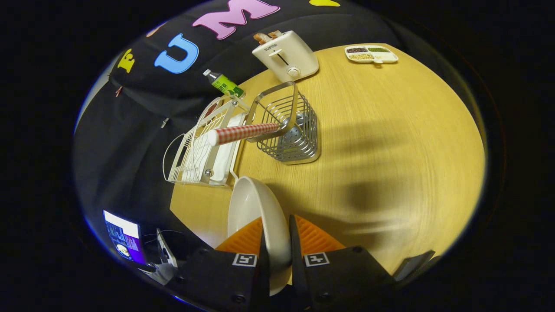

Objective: Take the plate from the dish rack, then take the spoon from the basket and place it into the plate.

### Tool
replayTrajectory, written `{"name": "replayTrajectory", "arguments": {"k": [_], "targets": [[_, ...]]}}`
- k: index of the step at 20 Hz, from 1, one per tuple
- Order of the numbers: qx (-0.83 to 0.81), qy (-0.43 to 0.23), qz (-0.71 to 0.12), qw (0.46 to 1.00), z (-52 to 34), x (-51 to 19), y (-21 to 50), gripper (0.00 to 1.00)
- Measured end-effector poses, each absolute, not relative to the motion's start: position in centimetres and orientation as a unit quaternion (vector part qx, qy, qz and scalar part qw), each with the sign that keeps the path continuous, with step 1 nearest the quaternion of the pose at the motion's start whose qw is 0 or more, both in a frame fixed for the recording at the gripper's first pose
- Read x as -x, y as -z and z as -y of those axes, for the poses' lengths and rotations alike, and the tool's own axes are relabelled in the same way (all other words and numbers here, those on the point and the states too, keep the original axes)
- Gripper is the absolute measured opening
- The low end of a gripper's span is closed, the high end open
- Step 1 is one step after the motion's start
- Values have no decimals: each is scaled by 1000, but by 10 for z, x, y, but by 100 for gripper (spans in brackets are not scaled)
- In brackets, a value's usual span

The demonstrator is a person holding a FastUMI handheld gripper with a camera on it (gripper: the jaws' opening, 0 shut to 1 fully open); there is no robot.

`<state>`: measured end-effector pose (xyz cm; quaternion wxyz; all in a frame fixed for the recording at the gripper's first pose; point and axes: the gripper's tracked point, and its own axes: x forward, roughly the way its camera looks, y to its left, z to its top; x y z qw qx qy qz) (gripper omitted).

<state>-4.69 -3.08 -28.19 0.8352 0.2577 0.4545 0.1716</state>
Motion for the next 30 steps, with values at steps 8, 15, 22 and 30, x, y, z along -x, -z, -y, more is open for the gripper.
{"name": "replayTrajectory", "arguments": {"k": [8,15,22,30], "targets": [[-219,-140,-450,854,63,35,298,43],[-96,-152,-329,927,92,23,244,98],[-5,-198,-211,957,65,1,190,99],[26,-203,-169,964,44,-44,190,99]]}}
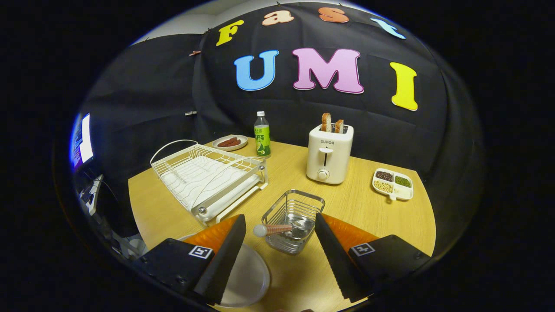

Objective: Take the plate from the dish rack, then take the spoon from the basket and place it into the plate.

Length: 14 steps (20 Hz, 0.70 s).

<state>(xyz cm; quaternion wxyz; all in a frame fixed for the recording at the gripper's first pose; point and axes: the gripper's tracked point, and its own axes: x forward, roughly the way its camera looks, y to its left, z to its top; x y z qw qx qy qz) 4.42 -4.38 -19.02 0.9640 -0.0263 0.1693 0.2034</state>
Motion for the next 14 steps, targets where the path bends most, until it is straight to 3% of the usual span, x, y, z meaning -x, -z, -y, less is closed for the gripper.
{"name": "replayTrajectory", "arguments": {"k": [4,7,12,14], "targets": [[13,-196,-164,967,35,-64,192,99],[32,-195,-160,967,35,-73,198,90],[39,-197,-162,966,31,-83,209,87],[27,-209,-168,963,24,-80,210,73]]}}
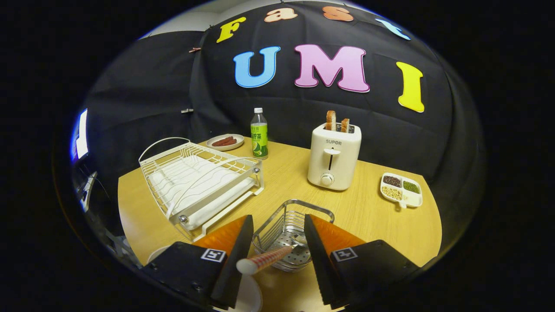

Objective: Take the plate from the dish rack, then take the spoon from the basket and place it into the plate.

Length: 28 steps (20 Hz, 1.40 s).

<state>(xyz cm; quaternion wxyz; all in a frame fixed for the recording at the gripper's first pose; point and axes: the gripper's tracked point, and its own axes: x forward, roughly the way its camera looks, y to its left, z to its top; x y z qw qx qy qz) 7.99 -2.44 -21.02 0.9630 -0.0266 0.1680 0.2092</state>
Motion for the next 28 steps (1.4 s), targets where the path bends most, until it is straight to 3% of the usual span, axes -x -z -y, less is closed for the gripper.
{"name": "replayTrajectory", "arguments": {"k": [2,6,16,17,21,28], "targets": [[11,-214,-177,961,20,-78,212,56],[-20,-218,-190,957,23,-78,212,47],[13,-201,-176,964,49,-83,213,47],[16,-192,-172,966,51,-86,211,36],[14,-185,-174,967,52,-88,213,27],[13,-188,-187,964,50,-84,201,23]]}}
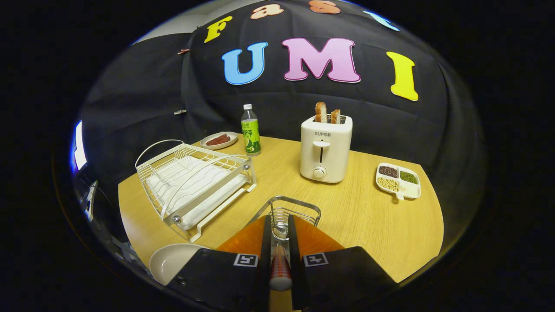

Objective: Take the plate from the dish rack, then take the spoon from the basket and place it into the plate.

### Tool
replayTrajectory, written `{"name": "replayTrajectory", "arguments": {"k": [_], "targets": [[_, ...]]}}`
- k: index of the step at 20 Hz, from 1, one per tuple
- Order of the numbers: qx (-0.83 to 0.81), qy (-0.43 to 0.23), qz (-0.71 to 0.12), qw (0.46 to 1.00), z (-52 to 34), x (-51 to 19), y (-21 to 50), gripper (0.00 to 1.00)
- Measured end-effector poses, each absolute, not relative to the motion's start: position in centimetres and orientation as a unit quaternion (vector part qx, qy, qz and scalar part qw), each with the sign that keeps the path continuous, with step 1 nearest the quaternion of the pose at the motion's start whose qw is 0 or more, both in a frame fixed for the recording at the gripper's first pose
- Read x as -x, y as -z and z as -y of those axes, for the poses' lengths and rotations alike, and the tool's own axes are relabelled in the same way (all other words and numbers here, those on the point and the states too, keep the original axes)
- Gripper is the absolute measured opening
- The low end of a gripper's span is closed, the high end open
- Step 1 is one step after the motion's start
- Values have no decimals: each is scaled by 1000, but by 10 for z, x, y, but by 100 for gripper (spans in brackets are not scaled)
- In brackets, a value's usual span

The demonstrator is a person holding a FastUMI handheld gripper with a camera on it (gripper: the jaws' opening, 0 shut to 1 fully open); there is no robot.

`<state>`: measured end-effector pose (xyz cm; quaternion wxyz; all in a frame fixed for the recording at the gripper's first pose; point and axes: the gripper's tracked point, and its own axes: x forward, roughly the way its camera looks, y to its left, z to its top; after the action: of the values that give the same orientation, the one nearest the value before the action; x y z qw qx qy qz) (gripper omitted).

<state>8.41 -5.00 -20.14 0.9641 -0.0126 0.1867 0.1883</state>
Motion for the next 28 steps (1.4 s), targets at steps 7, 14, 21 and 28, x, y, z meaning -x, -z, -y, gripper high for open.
{"name": "replayTrajectory", "arguments": {"k": [7,14,21,28], "targets": [[13,-216,-140,966,54,-58,123,23],[16,-291,-136,947,12,-6,88,23],[50,-350,-168,920,-32,36,132,23],[92,-370,-220,898,-59,51,211,23]]}}
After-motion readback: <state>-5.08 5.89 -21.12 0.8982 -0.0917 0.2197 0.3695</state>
